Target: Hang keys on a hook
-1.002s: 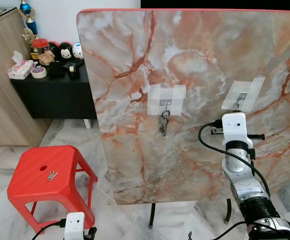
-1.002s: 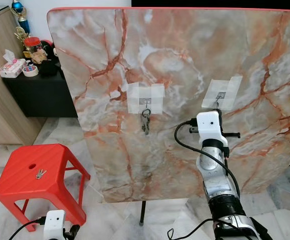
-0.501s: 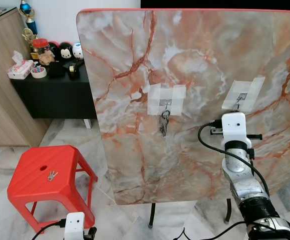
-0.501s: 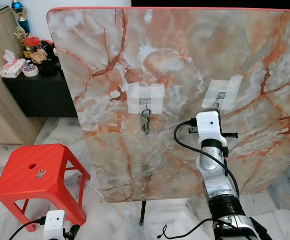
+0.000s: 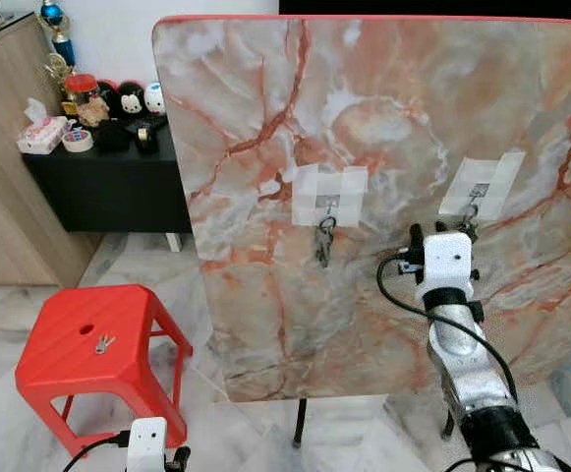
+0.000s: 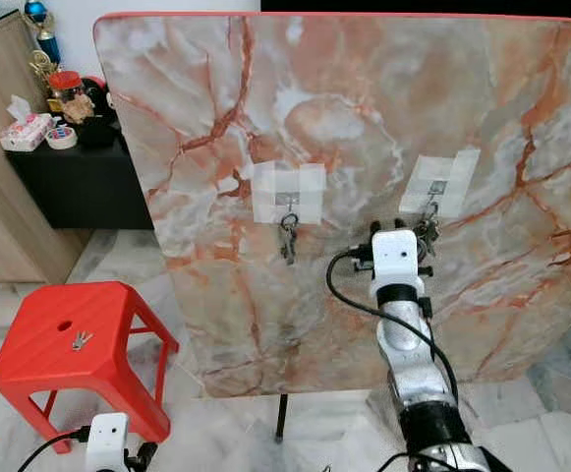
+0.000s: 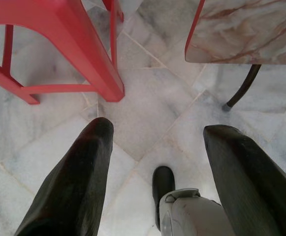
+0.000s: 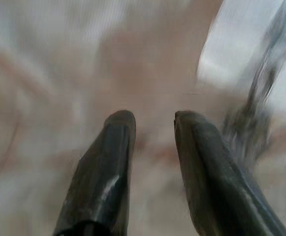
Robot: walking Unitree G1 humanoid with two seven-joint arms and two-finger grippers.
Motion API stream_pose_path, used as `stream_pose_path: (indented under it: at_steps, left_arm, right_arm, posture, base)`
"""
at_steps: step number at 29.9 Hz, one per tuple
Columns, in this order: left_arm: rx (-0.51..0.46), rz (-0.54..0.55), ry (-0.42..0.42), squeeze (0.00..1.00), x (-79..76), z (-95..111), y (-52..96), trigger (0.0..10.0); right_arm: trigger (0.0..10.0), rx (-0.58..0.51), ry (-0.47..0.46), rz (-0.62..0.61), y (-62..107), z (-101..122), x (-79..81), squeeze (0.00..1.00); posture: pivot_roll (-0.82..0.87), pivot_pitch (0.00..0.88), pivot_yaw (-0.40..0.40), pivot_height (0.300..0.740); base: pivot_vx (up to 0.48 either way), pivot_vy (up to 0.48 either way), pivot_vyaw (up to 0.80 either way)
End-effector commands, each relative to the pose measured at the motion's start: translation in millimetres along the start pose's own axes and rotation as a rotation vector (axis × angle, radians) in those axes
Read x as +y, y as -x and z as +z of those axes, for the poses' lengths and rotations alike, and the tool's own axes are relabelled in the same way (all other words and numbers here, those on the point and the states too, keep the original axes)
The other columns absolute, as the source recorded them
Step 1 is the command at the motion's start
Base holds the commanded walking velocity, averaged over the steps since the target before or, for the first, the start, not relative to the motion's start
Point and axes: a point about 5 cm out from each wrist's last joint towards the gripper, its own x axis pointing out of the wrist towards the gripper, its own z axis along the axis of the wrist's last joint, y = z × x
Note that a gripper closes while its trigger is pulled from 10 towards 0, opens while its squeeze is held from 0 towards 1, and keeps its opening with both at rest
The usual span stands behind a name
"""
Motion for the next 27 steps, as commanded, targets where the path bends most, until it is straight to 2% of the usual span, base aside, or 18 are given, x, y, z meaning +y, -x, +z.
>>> stream_pose_path:
  at_steps: [1,3,5,7,10,12,15,16,20,21,22,23,24,25,27]
  left_arm:
    - [0.016,-0.004,0.0,0.0,-1.8,-5,1.3,10.0]
    - [0.016,-0.004,0.002,0.0,-1.8,-4,1.3,10.0]
    - [0.016,-0.003,0.003,0.0,-1.6,-4,1.3,10.0]
    - [0.015,0.0,0.004,0.0,-0.5,-4,1.2,10.0]
    - [0.015,0.002,0.004,0.0,0.1,-4,1.2,10.0]
    - [0.016,0.003,-0.001,0.0,2.0,-4,1.2,10.0]
    - [0.024,-0.007,-0.021,0.0,3.1,-4,1.3,10.0]
    - [0.024,-0.007,-0.021,0.0,3.1,-4,1.3,10.0]
    - [0.031,-0.011,-0.029,0.0,4.1,-5,1.6,10.0]
    - [0.031,-0.011,-0.029,0.0,4.1,-5,1.6,10.0]
    - [0.034,-0.012,-0.036,0.0,4.7,-5,1.6,10.0]
    - [0.034,-0.012,-0.036,0.0,4.7,-5,1.6,10.0]
    - [0.038,-0.013,-0.041,0.0,5.6,-5,1.6,10.0]
    - [0.038,-0.013,-0.041,0.0,5.6,-5,1.6,10.0]
    - [0.04,-0.013,-0.042,0.0,6.6,-5,1.6,10.0]
  right_arm:
    - [10.0,0.129,-0.045,-0.022,7.5,-24,-4.8,0.0]
    - [10.0,0.287,-0.082,-0.033,20.7,-54,-7.5,0.0]
    - [10.0,0.323,-0.083,-0.036,24.6,-61,-8.1,0.0]
    - [10.0,0.456,-0.152,-0.042,42.8,-87,-6.7,0.0]
    - [10.0,0.512,-0.189,-0.051,52.0,-98,-5.4,0.0]
    - [10.0,0.634,-0.289,-0.051,75.8,-121,2.3,0.0]
    - [10.0,0.814,-0.318,-0.006,111.6,-147,16.2,0.0]
    - [10.0,0.814,-0.318,-0.006,111.6,-147,16.2,0.0]
    - [10.0,0.949,-0.266,0.067,146.1,-165,27.0,0.0]
    - [10.0,0.949,-0.266,0.067,146.1,-165,27.0,0.0]
    - [10.0,0.996,-0.272,0.056,159.9,-171,26.8,0.0]
    - [10.0,0.996,-0.272,0.056,159.9,-171,26.8,0.0]
    - [10.0,1.083,-0.279,-0.004,183.6,-181,22.0,0.0]
    - [10.0,1.083,-0.279,-0.004,183.6,-181,22.0,0.0]
    - [10.0,1.128,-0.29,-0.07,195.9,-186,15.9,0.0]
  posture:
    - [0.06,0.0,-0.057,0.74]
    - [0.06,0.0,-0.061,0.74]
    - [0.06,0.0,-0.061,0.74]
    - [0.06,0.0,-0.061,0.74]
    - [0.06,0.0,-0.059,0.74]
    - [0.05,0.0,-0.047,0.74]
    - [0.04,0.0,-0.033,0.74]
    - [0.04,0.0,-0.033,0.74]
    - [0.04,0.0,-0.022,0.74]
    - [0.04,0.0,-0.022,0.74]
    - [0.04,0.0,-0.022,0.74]
    - [0.04,0.0,-0.022,0.74]
    - [0.05,0.0,-0.013,0.74]
    - [0.05,0.0,-0.013,0.74]
    - [0.05,0.0,-0.008,0.74]
  base:
    - [0.0,0.0,0.0]
    - [0.0,0.0,0.0]
    - [0.0,0.0,0.0]
    - [0.0,0.0,0.0]
    - [0.0,0.0,0.0]
    - [0.0,0.0,0.0]
    - [0.0,0.0,0.0]
    - [0.0,0.0,0.0]
    - [0.0,0.0,0.0]
    - [0.0,0.0,0.0]
    - [0.0,0.0,0.0]
    - [0.0,0.0,0.0]
    - [0.0,0.0,0.0]
    - [0.0,0.0,0.0]
    - [0.0,0.0,0.0]
